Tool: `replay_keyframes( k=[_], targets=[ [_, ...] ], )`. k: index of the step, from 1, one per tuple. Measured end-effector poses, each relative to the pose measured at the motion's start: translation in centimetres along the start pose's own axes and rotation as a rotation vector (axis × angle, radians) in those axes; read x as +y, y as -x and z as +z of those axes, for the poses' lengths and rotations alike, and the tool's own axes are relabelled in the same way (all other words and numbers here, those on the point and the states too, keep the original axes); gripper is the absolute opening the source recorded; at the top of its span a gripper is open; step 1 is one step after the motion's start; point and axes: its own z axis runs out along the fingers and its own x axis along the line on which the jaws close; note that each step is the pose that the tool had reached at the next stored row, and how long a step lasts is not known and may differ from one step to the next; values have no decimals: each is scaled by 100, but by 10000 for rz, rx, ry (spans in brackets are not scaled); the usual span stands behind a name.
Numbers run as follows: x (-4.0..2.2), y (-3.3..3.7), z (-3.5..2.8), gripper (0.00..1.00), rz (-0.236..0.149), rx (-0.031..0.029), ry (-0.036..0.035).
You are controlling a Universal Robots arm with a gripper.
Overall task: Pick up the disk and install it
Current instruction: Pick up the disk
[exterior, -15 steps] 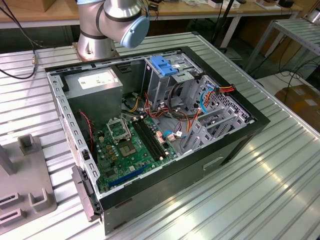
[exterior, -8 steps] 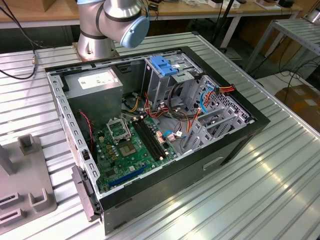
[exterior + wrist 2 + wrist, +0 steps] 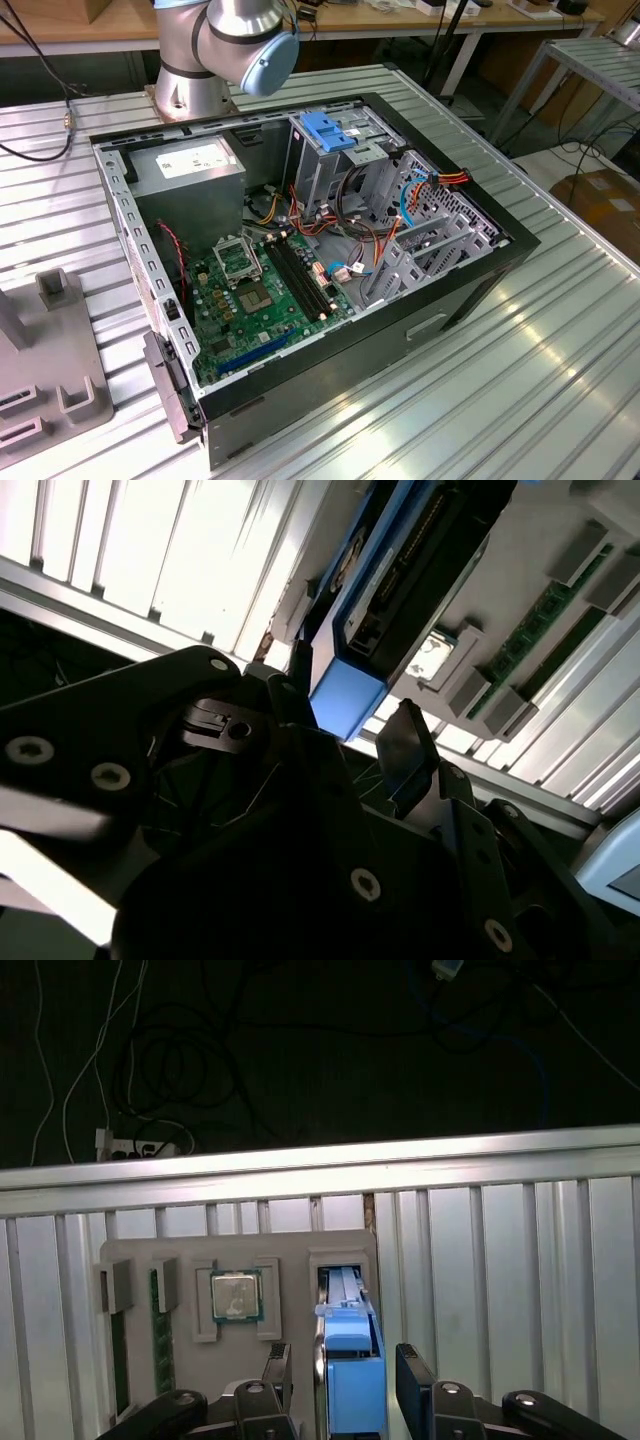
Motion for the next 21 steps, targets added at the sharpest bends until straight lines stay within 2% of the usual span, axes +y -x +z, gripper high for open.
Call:
replay_keyframes(
  k=[11,14,15,21],
  targets=[
    [3,9,123,54,-22,0,1],
    [4,11,130,52,-21,2,4],
    [4,11,131,45,-21,1,3],
    [4,18,153,45,-20,0,1]
  ],
)
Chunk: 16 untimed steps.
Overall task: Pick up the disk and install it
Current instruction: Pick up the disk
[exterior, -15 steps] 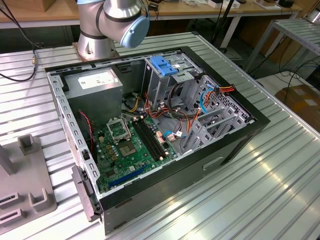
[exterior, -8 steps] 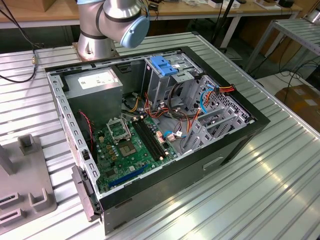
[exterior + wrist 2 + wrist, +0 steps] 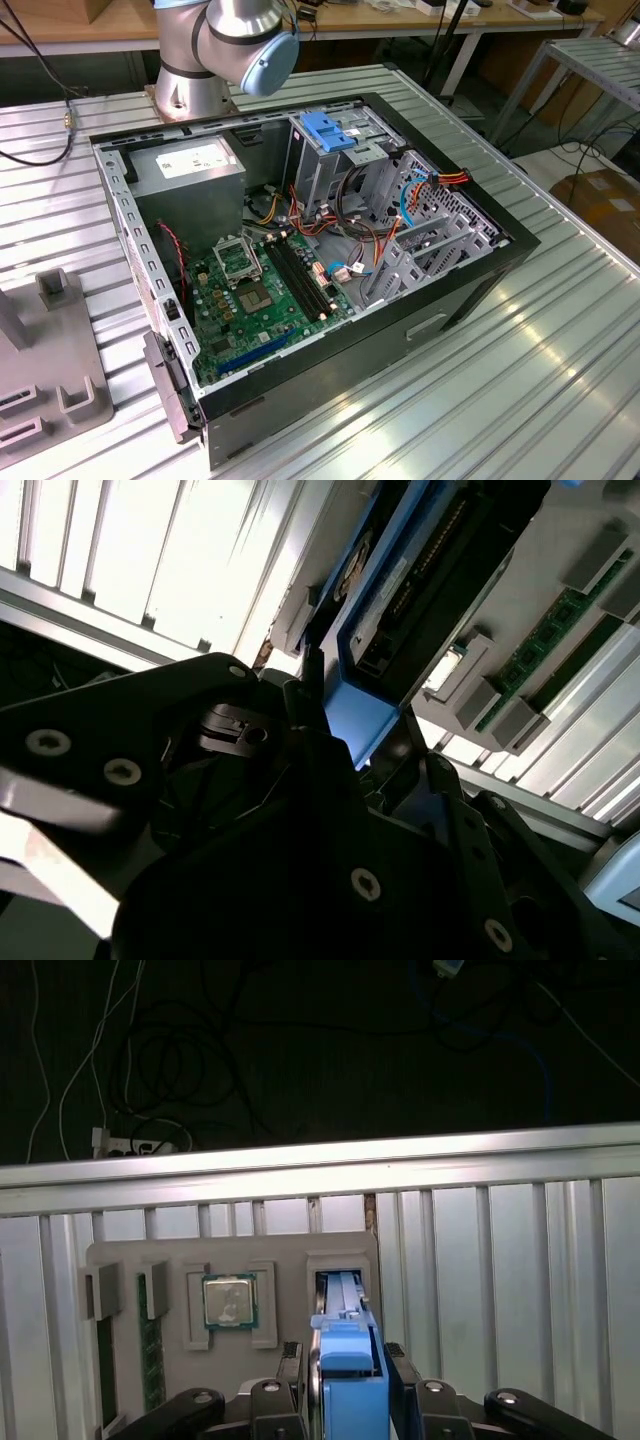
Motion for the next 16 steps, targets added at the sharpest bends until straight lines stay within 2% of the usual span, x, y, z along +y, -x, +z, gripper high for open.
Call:
replay_keyframes(
  k=[9,11,12,16],
  targets=[
    [-1,2,24,45,-1,0,2],
    [-1,2,25,44,0,0,2],
    [-1,2,26,37,-1,0,2],
    [-1,2,27,37,0,0,1]
  ],
)
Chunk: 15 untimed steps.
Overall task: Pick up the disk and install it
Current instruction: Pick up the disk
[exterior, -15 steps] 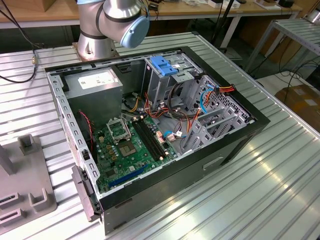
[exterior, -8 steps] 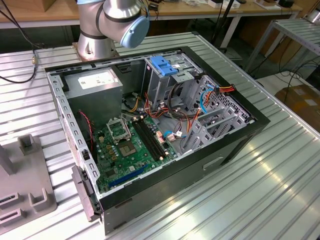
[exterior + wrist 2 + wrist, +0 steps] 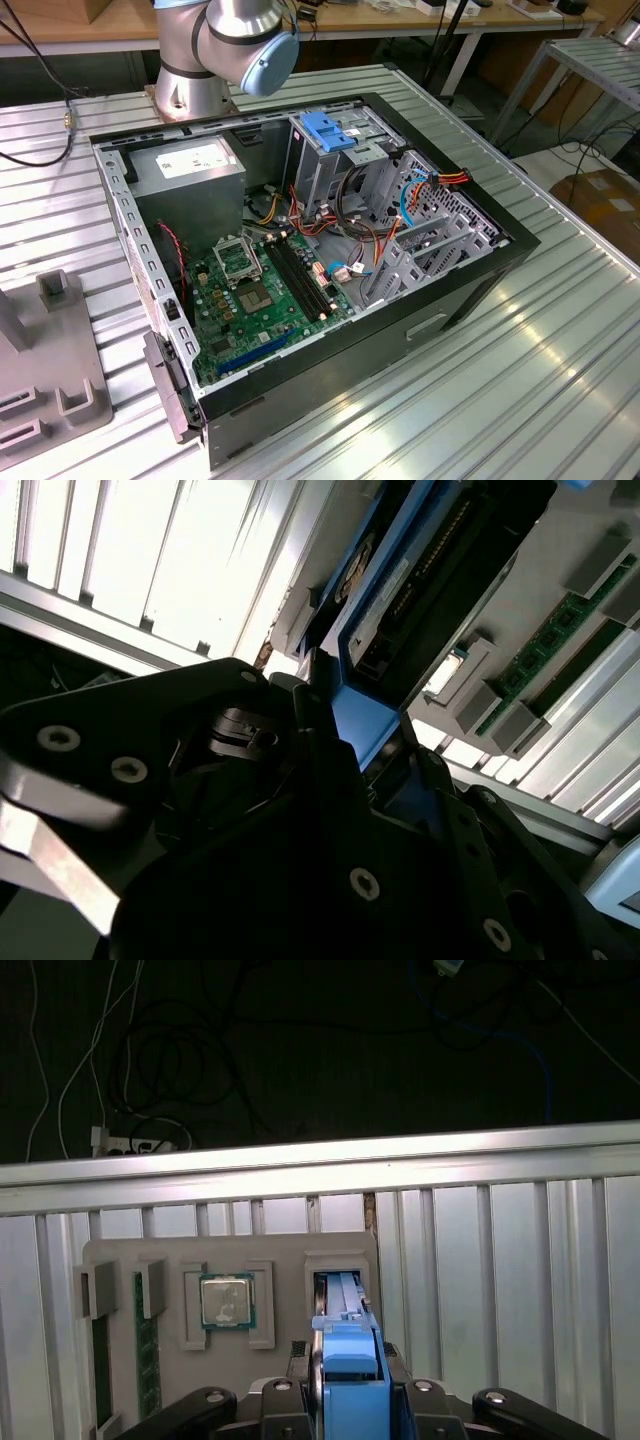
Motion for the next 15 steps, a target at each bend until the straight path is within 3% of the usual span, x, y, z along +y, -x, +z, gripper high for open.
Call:
replay_keyframes(
  k=[15],
  targets=[
    [0,0,8,37,0,0,0]
  ],
)
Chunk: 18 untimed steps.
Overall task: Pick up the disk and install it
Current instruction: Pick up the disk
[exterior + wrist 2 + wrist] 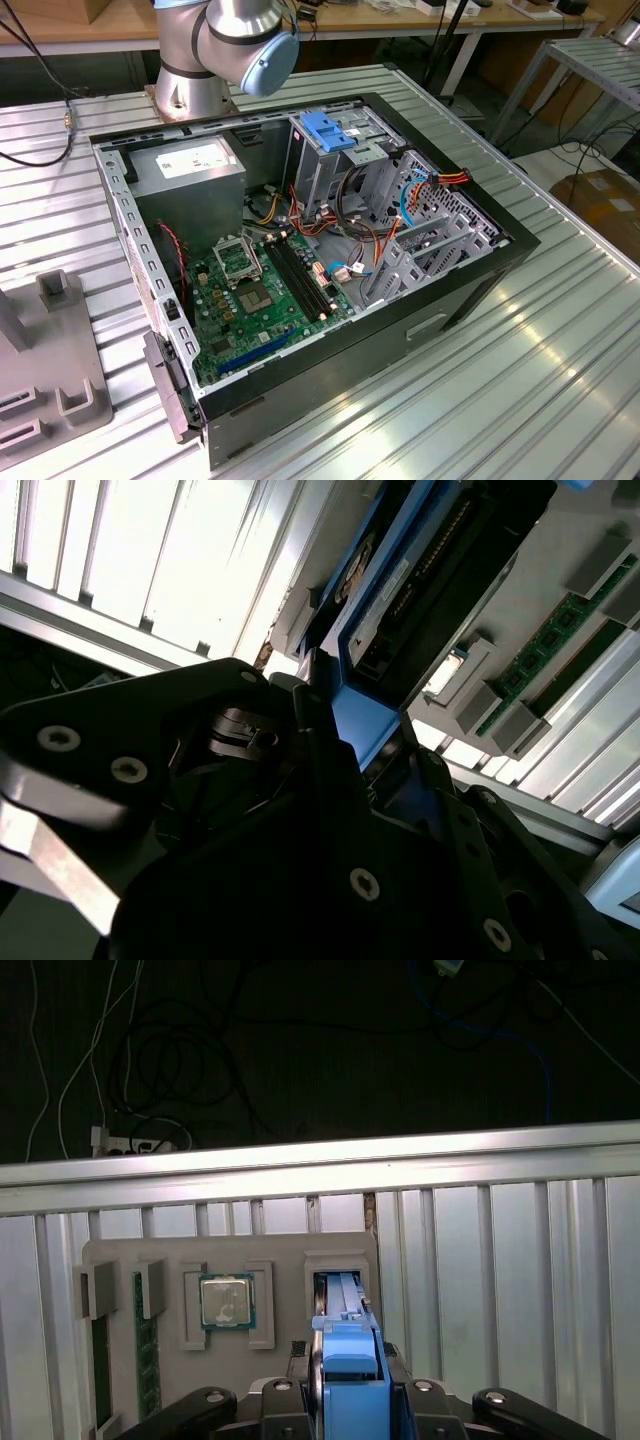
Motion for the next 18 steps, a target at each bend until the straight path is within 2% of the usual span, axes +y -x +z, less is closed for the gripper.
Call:
replay_keyframes(
  k=[6,10,18],
  targets=[
    [0,0,-6,37,0,-2,-4],
    [-2,-4,-82,37,0,-1,-2],
    [-7,-16,-296,37,0,-1,-1]
  ],
)
